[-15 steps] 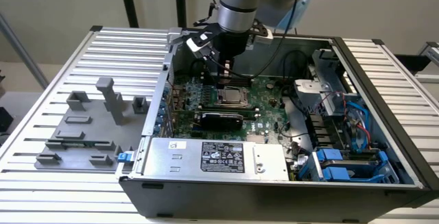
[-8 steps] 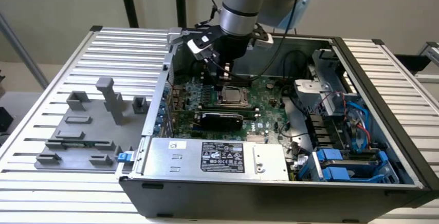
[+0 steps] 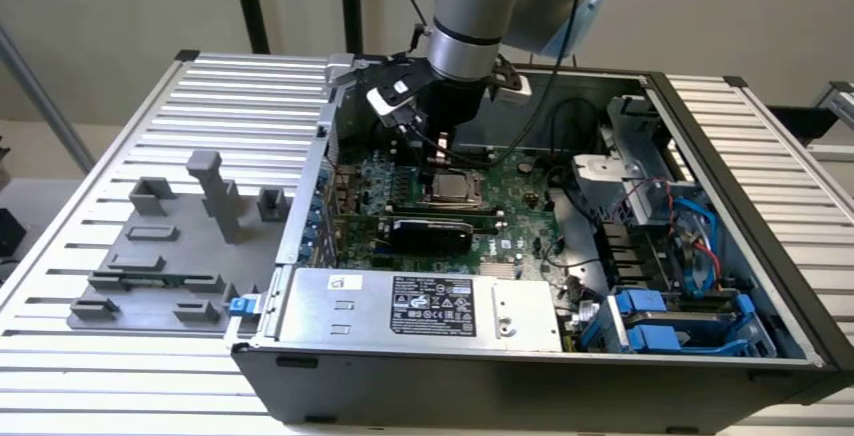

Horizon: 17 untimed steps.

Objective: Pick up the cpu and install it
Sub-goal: 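Close the cpu cover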

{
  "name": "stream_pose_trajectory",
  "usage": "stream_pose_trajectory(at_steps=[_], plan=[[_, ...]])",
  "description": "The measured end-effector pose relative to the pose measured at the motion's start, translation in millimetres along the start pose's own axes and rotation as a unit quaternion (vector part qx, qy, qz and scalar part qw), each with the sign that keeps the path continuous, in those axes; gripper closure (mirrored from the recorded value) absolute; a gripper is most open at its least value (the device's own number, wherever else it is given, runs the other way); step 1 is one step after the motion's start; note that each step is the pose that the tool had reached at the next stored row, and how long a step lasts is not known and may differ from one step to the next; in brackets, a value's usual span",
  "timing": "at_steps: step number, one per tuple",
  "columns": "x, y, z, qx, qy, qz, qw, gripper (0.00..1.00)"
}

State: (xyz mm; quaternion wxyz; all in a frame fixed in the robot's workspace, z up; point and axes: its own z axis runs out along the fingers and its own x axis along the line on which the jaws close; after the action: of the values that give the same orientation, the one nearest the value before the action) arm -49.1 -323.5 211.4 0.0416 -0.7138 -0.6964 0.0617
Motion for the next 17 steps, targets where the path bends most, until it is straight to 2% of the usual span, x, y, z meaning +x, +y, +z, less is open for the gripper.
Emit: stream_pose_trajectory(at_steps=[5,10,14,17], plan=[[0.2,1.5,8.7,0.0015,-0.0001,0.0,1.0,0.89],[0.3,1.8,10.0,0.0035,-0.0001,0.0,1.0,0.89],[0.0,0.1,1.0,0.004,-0.0001,0.0,1.0,0.89],[-0.3,-4.3,-5.7,0.004,-0.0001,0.0,1.0,0.89]])
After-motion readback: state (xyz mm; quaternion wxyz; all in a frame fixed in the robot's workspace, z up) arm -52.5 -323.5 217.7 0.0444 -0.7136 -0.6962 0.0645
